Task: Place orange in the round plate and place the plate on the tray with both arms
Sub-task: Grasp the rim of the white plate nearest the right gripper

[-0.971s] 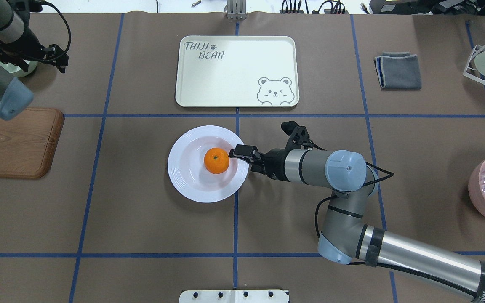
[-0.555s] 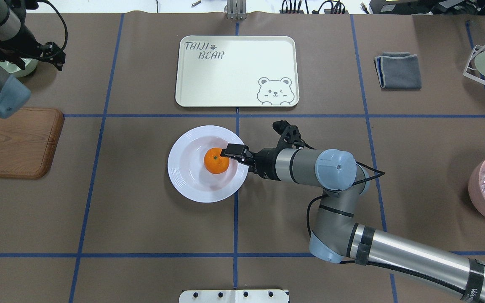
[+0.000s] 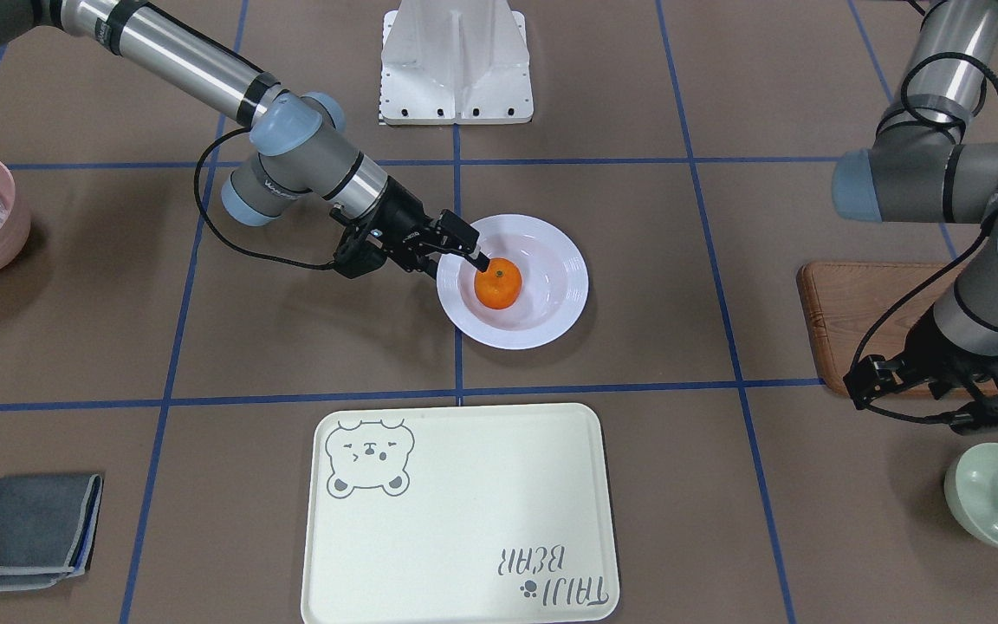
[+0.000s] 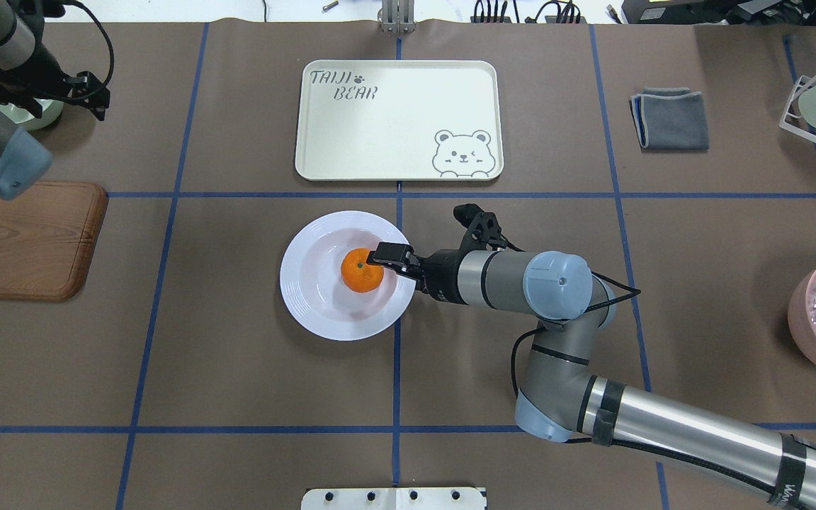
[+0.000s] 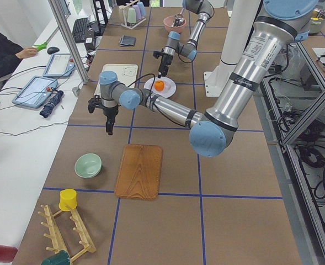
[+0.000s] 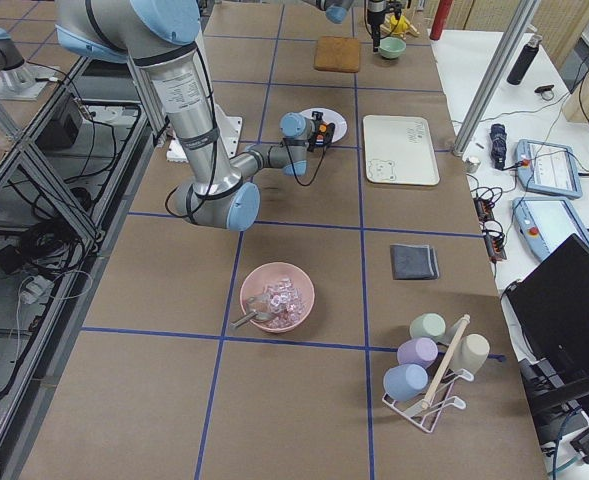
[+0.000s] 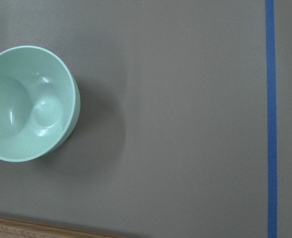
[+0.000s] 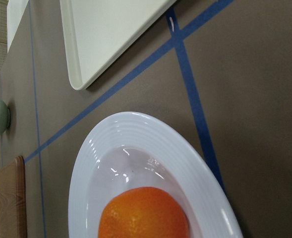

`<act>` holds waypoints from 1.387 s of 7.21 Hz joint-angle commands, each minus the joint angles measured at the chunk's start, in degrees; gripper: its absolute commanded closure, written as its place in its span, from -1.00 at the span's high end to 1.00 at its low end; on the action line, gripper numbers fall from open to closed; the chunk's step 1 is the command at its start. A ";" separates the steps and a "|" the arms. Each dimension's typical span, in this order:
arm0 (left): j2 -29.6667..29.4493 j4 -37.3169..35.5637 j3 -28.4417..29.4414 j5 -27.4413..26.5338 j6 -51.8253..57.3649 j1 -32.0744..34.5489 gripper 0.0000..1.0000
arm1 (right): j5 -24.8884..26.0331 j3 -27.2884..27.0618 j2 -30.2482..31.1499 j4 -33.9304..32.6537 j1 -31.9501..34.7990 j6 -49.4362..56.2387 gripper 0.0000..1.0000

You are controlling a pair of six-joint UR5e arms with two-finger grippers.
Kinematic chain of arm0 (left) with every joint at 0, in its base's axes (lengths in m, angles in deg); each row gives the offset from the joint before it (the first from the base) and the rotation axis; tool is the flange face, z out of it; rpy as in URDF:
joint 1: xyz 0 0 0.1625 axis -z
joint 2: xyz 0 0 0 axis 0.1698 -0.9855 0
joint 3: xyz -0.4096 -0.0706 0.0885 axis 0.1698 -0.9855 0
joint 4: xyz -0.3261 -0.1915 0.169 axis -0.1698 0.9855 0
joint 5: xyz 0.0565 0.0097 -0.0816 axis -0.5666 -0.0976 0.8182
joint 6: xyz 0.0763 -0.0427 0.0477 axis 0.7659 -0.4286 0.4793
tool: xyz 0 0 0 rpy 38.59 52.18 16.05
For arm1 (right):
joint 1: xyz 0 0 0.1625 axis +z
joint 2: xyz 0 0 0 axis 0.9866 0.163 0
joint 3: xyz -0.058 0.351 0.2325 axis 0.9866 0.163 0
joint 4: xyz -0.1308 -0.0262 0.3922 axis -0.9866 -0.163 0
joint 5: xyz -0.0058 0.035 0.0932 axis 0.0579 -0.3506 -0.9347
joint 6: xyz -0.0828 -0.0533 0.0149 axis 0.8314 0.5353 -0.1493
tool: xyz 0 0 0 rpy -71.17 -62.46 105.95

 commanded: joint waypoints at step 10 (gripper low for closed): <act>0.08 0.09 0.21 -0.10 -0.03 -0.05 0.98 | 1.67 0.33 -1.58 0.35 -0.63 -0.44 0.49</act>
